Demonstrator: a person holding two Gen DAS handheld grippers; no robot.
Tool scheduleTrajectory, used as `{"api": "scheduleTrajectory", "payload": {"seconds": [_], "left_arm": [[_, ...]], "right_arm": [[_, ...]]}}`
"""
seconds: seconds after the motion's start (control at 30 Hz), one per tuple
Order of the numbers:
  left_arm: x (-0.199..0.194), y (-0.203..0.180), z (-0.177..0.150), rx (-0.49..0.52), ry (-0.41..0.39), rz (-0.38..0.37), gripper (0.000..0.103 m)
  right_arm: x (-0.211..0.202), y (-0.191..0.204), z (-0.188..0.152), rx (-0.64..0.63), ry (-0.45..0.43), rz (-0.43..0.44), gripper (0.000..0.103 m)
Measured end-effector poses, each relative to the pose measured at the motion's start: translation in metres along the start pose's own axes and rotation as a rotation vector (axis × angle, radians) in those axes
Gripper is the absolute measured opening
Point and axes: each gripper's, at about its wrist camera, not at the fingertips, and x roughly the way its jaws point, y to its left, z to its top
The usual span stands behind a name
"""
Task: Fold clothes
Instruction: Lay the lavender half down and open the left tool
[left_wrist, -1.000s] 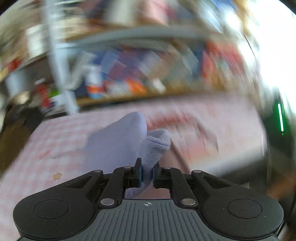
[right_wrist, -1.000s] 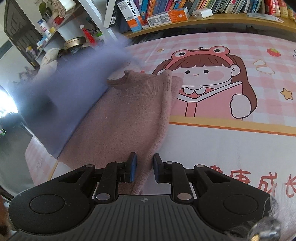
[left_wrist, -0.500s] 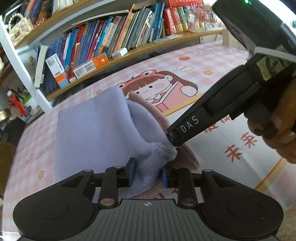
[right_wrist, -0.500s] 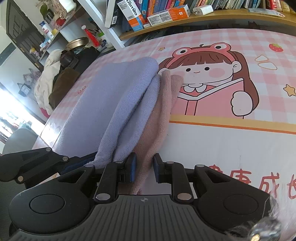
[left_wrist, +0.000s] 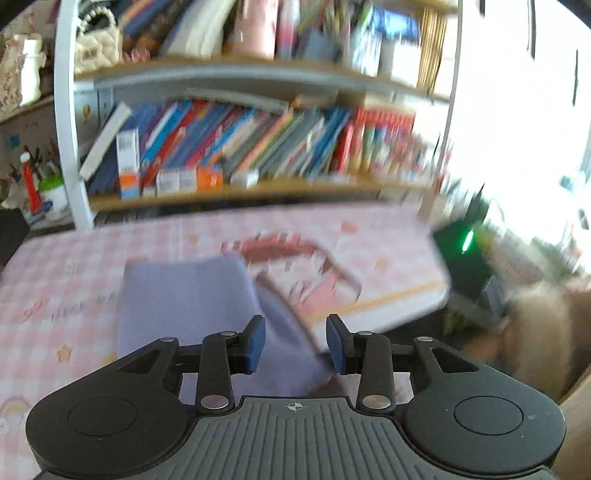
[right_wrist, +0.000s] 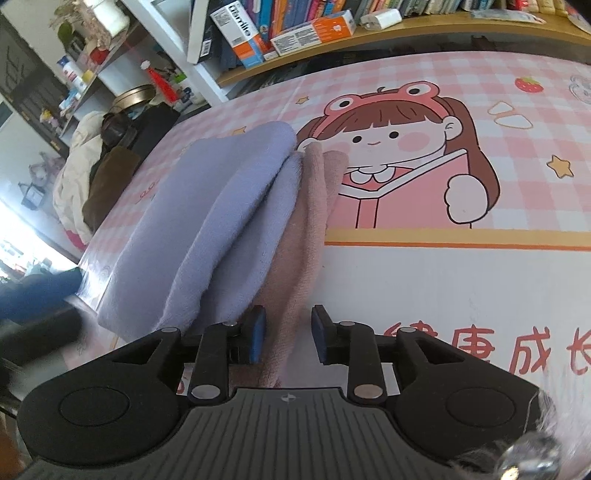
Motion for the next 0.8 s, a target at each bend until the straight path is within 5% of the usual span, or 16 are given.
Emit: {"api": "scheduleTrajectory", "payload": {"seconds": [0.17,0.3,0.57,0.8], "left_arm": [[-0.022,0.016,0.021,-0.058,-0.120,-0.081,0.051],[-0.017,0.035,0.028,-0.081,-0.139,-0.035,0.051],[0.016,0.081,0.007,-0.097,-0.015,0.131,0.051],[0.059,0.080,-0.036,-0.068,0.146,0.125,0.053]], "right_arm": [[0.000,0.002,0.000,0.022,-0.006,-0.016,0.026],[0.000,0.003,0.000,0.039,-0.015,-0.033,0.028],[-0.009,0.001,0.001,0.044,-0.051,-0.092,0.033],[-0.026,0.005,0.007,0.028,-0.126,-0.111,0.040]]}}
